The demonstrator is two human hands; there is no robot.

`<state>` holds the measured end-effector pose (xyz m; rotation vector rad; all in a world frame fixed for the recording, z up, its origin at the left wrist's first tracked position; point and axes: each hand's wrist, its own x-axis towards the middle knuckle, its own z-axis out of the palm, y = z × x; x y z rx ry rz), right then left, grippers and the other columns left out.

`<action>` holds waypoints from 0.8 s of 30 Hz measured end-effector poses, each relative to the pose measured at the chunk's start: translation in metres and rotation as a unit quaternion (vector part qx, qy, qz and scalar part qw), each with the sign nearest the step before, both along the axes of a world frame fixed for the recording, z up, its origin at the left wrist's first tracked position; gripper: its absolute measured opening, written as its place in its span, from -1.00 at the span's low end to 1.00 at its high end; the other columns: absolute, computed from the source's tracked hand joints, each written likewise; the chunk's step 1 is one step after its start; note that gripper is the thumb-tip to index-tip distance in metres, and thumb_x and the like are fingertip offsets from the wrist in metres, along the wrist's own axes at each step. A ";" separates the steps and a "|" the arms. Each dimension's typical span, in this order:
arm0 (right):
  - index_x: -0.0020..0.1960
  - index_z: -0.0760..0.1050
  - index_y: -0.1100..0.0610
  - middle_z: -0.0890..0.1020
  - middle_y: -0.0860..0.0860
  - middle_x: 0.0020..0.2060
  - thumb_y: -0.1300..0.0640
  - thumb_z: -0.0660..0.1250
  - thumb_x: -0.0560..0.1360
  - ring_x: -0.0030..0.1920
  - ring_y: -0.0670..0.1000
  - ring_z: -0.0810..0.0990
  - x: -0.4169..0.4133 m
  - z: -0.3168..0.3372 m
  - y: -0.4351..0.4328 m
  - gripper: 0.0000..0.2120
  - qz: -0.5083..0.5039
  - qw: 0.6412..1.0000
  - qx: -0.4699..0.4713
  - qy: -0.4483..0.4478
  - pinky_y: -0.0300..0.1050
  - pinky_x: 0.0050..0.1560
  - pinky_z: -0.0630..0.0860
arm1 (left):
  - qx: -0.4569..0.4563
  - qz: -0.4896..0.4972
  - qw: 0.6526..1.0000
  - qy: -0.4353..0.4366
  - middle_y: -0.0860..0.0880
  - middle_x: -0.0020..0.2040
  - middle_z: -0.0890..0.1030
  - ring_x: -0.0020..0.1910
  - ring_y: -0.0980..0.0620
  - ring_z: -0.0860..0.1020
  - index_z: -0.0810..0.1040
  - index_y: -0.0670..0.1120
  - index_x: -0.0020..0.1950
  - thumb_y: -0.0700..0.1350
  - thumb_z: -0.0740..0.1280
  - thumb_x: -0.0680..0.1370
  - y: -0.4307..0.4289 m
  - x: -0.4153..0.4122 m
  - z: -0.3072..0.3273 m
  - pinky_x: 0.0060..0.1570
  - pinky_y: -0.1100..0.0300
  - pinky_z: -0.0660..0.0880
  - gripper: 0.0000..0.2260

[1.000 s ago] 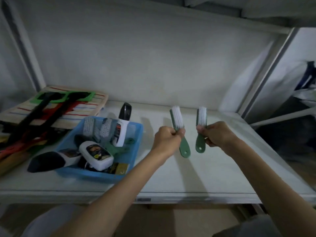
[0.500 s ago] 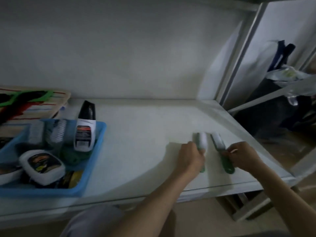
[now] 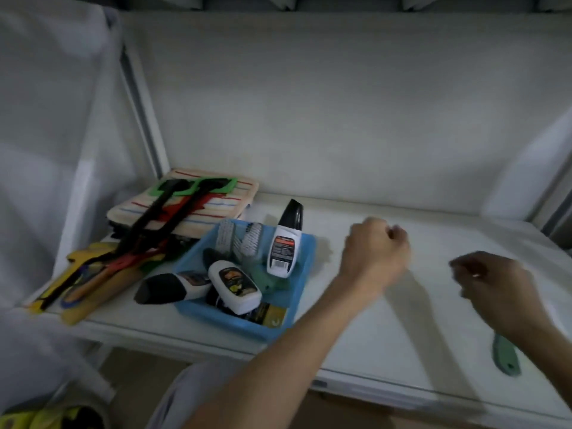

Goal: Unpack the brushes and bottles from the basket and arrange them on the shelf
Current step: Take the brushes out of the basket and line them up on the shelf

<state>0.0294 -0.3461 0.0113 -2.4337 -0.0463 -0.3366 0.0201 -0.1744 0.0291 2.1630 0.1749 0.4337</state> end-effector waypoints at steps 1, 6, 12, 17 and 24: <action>-0.10 0.63 0.15 0.69 0.13 -0.30 0.28 0.35 0.49 -0.43 -0.05 0.64 0.003 0.002 0.026 -0.90 0.027 0.999 0.025 0.008 -0.19 -0.36 0.55 | -0.004 0.038 0.999 -0.022 -0.21 -0.39 0.53 -0.25 -0.27 0.52 0.29 -0.18 -0.48 -0.04 0.25 0.51 0.026 -0.003 0.008 -0.25 0.06 0.45 -0.60; -0.20 0.63 0.33 0.68 0.26 -0.35 0.38 0.29 0.46 -0.55 0.03 0.58 -0.002 0.006 0.172 -0.85 0.184 0.960 0.188 0.095 -0.16 -0.54 0.52 | 0.047 0.236 0.971 -0.015 -0.17 -0.21 0.66 -0.15 -0.18 0.64 0.62 -0.19 -0.17 -0.09 0.29 0.46 0.153 -0.016 0.015 -0.36 0.20 0.44 -0.80; -0.25 0.52 0.32 0.62 0.19 -0.44 0.32 0.25 0.50 -0.59 0.01 0.57 0.002 -0.020 0.269 -0.82 0.222 0.930 0.128 0.264 -0.13 -0.45 0.59 | 0.155 0.223 0.938 0.215 -0.22 0.23 0.54 0.19 -0.18 0.54 0.45 -0.27 0.29 -0.18 0.28 0.55 0.220 -0.016 -0.018 -0.09 0.13 0.44 -0.66; -0.28 0.47 0.21 0.54 0.09 -0.36 0.21 0.35 0.47 -0.39 0.03 0.51 0.010 -0.043 0.292 -0.83 0.211 0.938 0.117 0.248 -0.20 -0.48 0.43 | 0.232 0.185 0.905 0.306 -0.17 0.24 0.53 0.19 -0.13 0.54 0.46 -0.18 0.30 -0.02 0.36 0.49 0.225 -0.010 -0.023 -0.08 0.11 0.44 -0.57; -0.11 0.58 0.30 0.60 0.11 -0.29 0.14 0.46 0.43 -0.30 0.05 0.58 0.013 -0.056 0.285 -0.79 0.181 0.940 0.159 0.240 -0.19 -0.49 0.45 | 0.212 0.200 0.916 0.275 -0.17 0.20 0.56 0.18 -0.16 0.55 0.46 -0.21 0.27 -0.08 0.34 0.48 0.220 -0.010 -0.021 -0.01 0.07 0.48 -0.60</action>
